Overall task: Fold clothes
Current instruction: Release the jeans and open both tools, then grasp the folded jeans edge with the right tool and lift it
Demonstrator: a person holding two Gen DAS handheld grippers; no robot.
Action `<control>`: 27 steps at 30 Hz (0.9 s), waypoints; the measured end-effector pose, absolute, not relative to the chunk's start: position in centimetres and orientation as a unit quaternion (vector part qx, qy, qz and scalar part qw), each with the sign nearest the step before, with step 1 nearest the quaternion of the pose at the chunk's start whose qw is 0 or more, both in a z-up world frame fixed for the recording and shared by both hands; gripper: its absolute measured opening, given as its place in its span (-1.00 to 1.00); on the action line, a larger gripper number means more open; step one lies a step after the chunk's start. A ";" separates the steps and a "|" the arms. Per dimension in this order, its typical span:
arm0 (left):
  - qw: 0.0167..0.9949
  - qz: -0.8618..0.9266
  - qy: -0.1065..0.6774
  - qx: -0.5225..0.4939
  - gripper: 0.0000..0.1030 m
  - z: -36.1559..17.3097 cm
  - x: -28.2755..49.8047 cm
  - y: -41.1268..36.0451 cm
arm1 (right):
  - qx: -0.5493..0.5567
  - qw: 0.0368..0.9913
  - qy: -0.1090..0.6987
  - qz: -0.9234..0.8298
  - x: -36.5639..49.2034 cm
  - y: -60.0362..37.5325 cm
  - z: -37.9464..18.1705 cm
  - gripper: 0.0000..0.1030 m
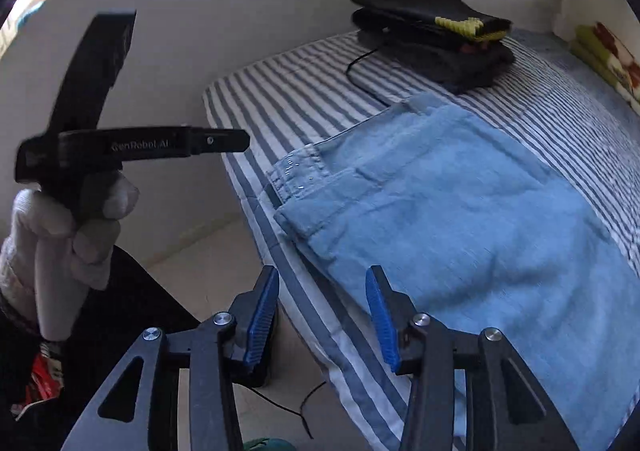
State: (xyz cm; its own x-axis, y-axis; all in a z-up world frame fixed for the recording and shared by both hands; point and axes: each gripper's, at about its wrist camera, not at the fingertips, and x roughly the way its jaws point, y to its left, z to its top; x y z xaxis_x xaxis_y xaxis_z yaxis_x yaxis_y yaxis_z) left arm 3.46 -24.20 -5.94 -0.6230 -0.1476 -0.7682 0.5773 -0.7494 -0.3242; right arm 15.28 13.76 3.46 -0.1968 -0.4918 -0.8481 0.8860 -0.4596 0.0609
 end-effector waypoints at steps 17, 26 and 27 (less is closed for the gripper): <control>0.185 -0.859 0.296 0.374 -0.21 -5.7 5.3 -25.4 | 0.432 0.450 0.251 -0.740 14.0 11.9 2.6 -0.72; 0.186 -0.860 0.291 0.376 -0.21 -5.5 5.4 -25.3 | 0.360 0.437 0.381 -0.731 17.7 10.3 0.1 -0.44; 0.186 -0.859 0.290 0.377 -0.21 -5.6 5.5 -25.3 | 0.352 0.433 0.391 -0.731 17.9 10.2 -0.1 -0.44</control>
State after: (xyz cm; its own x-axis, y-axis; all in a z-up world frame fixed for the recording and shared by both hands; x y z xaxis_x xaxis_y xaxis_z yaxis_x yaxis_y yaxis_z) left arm 5.48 -25.33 -5.56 -0.6458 -0.1007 -0.7569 0.5391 -0.7621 -0.3586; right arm 17.88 10.15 -0.05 -0.3765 -0.3580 -0.8545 0.9095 -0.3183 -0.2673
